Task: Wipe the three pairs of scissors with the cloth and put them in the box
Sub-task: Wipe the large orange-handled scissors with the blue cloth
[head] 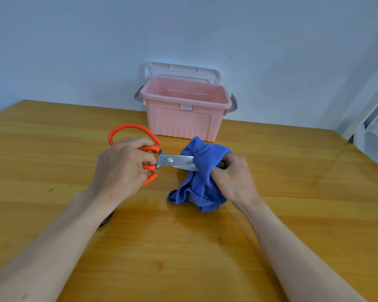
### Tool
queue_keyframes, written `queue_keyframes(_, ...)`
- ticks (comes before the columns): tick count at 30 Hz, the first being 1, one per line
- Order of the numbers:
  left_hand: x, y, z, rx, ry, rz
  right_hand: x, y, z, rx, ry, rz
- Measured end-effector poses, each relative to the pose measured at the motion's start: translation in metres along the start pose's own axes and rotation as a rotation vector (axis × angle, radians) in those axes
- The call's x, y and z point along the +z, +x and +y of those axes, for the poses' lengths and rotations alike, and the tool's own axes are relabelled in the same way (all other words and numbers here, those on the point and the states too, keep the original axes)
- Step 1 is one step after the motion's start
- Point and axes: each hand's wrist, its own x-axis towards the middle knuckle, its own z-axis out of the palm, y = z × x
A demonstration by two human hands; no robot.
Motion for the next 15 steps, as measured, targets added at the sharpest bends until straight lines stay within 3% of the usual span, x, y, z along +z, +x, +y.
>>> queue_keyframes(5, 0.001, 0.002, -0.004, -0.028, 0.014, 0.032, -0.006, 0.004, 0.006, -0.087, -0.198, 0.063)
queue_keyframes(9, -0.007, 0.007, -0.023, -0.175, -0.034, 0.115, -0.020, 0.011, 0.014, 0.011, -0.180, 0.204)
queue_keyframes(15, -0.004, 0.005, -0.015, -0.215, -0.101, 0.096, -0.006, 0.004, 0.010, 0.039, 0.029, 0.062)
